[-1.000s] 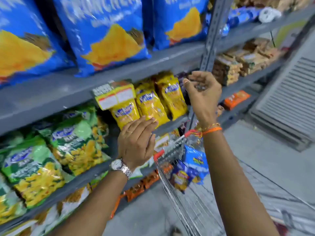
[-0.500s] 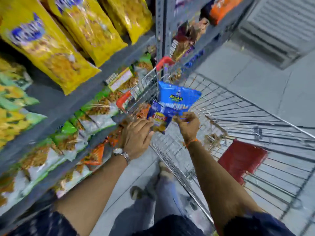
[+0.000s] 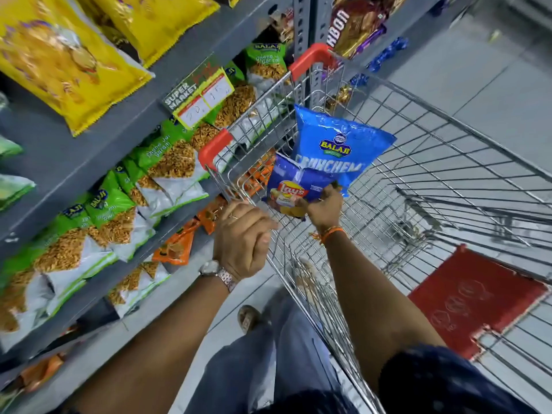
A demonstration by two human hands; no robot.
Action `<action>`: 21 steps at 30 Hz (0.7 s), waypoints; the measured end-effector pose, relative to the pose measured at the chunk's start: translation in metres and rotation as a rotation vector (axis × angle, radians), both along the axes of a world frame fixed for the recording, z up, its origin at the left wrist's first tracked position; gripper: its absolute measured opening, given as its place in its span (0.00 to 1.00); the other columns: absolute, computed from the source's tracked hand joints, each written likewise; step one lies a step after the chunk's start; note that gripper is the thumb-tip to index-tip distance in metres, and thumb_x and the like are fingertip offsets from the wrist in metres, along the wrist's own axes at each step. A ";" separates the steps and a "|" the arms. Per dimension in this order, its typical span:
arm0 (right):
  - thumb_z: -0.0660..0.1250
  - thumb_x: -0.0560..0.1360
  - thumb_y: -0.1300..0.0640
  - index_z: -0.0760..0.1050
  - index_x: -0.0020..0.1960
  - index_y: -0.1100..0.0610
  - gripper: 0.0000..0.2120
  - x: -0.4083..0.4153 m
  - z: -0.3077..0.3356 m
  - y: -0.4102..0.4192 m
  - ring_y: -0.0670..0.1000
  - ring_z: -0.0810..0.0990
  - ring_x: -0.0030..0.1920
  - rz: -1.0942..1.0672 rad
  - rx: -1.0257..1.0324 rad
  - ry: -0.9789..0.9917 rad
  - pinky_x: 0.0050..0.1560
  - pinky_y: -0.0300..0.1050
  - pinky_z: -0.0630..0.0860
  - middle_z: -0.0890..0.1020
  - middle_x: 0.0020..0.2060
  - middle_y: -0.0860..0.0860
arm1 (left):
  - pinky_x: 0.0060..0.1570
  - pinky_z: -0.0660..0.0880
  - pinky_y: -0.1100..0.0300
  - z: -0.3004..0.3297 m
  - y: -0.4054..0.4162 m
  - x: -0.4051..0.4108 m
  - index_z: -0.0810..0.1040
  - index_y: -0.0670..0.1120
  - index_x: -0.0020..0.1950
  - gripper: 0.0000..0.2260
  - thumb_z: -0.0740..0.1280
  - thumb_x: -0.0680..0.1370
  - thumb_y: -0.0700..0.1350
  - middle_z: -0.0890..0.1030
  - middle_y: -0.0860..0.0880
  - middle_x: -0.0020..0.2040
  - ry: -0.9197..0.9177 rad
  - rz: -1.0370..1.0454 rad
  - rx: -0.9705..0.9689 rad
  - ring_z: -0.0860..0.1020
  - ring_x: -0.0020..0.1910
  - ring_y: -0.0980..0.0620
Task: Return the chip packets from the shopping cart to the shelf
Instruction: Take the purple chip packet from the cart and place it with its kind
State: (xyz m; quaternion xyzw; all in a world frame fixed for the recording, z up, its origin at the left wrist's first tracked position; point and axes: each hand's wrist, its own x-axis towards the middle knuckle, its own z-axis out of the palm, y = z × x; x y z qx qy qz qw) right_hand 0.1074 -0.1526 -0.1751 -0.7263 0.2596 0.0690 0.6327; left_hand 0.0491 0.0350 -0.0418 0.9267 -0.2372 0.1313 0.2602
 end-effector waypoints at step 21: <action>0.75 0.69 0.69 0.81 0.50 0.57 0.13 0.039 0.225 -0.001 0.49 0.86 0.45 0.159 0.177 -0.337 0.50 0.52 0.83 0.87 0.45 0.52 | 0.56 0.75 0.50 0.133 0.035 -0.002 0.84 0.45 0.46 0.10 0.65 0.81 0.47 0.84 0.47 0.46 -0.014 0.108 0.085 0.81 0.48 0.45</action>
